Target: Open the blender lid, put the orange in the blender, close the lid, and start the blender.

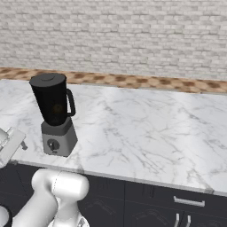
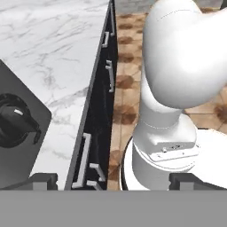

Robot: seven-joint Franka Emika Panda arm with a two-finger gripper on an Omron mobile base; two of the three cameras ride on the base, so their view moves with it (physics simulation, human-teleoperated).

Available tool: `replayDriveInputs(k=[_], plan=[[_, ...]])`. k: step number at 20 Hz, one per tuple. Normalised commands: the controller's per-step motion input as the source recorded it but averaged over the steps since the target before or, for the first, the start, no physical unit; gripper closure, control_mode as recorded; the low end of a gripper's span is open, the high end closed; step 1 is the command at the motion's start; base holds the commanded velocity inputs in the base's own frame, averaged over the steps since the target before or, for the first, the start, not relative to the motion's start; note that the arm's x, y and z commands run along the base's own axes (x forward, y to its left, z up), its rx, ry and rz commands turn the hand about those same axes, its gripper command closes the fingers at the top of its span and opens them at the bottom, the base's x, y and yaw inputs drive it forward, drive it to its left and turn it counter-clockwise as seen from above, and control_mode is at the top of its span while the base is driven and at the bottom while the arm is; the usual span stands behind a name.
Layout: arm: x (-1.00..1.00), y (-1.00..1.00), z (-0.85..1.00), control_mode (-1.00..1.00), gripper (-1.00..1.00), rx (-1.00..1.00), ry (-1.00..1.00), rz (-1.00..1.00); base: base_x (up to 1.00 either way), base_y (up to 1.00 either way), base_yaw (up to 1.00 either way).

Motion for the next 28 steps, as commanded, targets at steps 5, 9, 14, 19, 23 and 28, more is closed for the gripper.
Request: replayDriveInputs(k=[5,9,14,19,23,28], plan=[[0.0,-0.11,-0.46,-1.0,-1.0,0.0,-0.26,-0.04,0.0,0.0,0.0],[0.0,-0.38,-0.44,-1.0,-1.0,0.0,-0.19,0.0,0.0,0.0,0.0],[0.0,-0.45,-0.34,-1.0,-1.0,0.0,-0.13,0.0,0.0,0.0,0.0],[0.1,-0.22,-0.31,-1.0,-1.0,0.0,-0.04,-0.01,0.0,0.0,0.0],[0.21,-0.1,-0.21,-1.0,-1.0,0.0,-0.03,0.0,0.0,0.0,0.0],[0.23,-0.08,-0.13,-1.0,-1.0,0.0,-0.03,0.0,0.0,0.0,0.0]])
